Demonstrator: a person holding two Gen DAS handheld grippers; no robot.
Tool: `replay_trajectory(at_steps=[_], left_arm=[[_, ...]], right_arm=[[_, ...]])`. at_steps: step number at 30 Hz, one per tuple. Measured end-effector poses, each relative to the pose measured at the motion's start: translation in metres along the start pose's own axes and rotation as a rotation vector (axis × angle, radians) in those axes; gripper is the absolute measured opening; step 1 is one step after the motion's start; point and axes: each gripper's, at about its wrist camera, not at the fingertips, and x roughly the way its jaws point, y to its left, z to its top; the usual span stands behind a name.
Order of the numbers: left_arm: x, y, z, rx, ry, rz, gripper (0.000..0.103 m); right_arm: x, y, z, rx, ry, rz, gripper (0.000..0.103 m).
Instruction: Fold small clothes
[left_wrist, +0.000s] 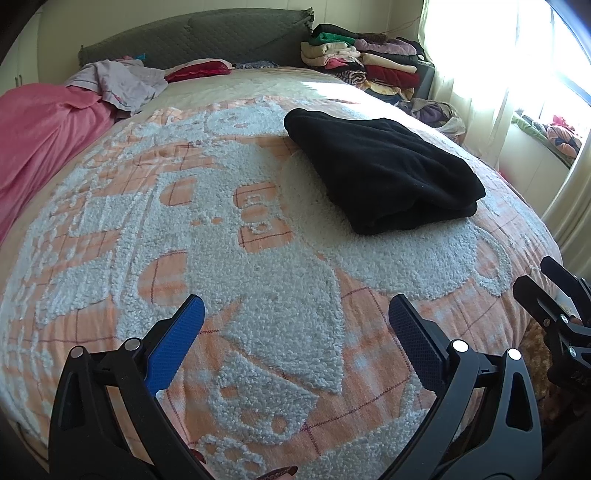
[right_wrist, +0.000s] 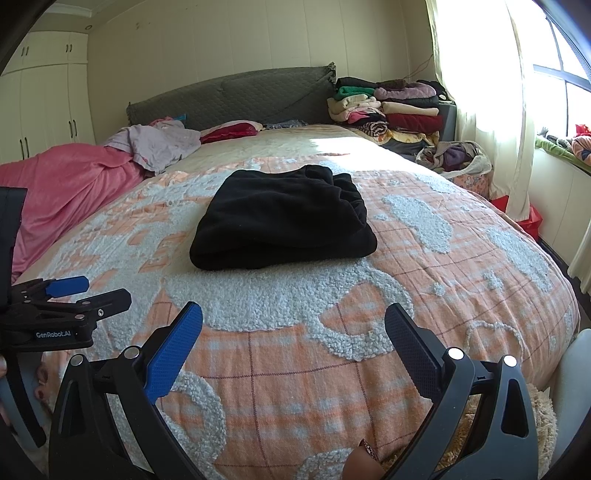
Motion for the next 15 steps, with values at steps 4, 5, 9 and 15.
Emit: replay_trajectory(at_steps=[4,5,9,15], left_arm=[[0.0003,-0.0002,0.0001,0.002,-0.002,0.004,0.094],[0.0003,-0.0001,0.0000,0.003,-0.002,0.005,0.094],[0.0003,0.0001,-0.0001,0.006,-0.004,0.006,0.094],[0.0008,0.0001,0.0000,0.006,-0.002,0.010,0.094]], right_arm=[[0.0000,0.0001,0.0001,0.000,0.001,-0.001,0.098],[0.0000,0.0000,0.0003,0.000,0.000,-0.001,0.098],[0.0002,-0.0006,0.0000,0.001,-0.002,-0.002,0.098],[-0.0007,-0.0020,0.0006,0.000,-0.004,-0.007,0.098]])
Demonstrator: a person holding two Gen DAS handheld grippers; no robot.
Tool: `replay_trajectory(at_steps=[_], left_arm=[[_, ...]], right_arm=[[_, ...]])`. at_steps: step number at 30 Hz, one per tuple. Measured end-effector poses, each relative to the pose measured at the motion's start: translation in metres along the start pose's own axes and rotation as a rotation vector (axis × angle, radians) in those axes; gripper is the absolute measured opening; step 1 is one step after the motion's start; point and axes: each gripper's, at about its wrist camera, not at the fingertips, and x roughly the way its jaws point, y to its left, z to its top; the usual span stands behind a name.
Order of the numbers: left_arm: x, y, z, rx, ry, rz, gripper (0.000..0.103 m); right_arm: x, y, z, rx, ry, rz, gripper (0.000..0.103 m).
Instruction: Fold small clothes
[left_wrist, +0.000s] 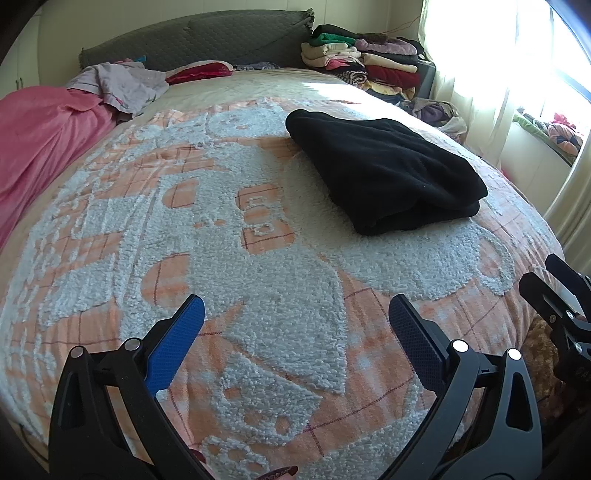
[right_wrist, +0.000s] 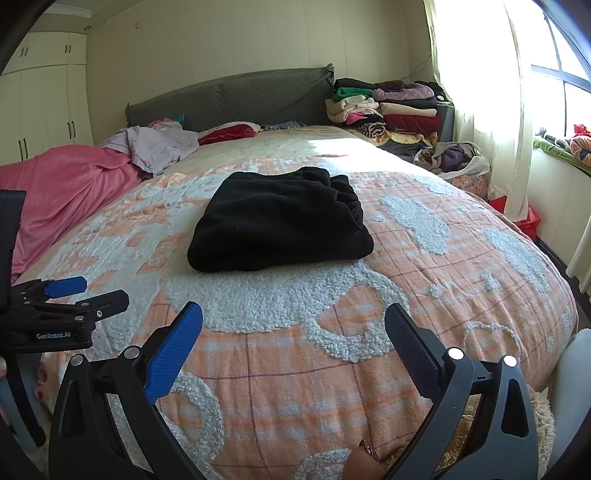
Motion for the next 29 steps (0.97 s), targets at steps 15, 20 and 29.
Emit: replay_trajectory(at_steps=[15,20,29], left_arm=[[0.011,0.009,0.001,-0.027,0.045,0.038,0.094],[0.009,0.054,0.011,-0.131,0.058,0.109,0.094],[-0.020,0.265,0.064,-0.414,0.062,0.416,0.094]], right_arm=[[-0.019,-0.032,0.003,0.090,-0.036,-0.079,0.098],[-0.053,-0.101,0.008,0.234,-0.102,-0.218,0.098],[-0.113,-0.352,-0.038,0.683,-0.007,-0.656,0.098]])
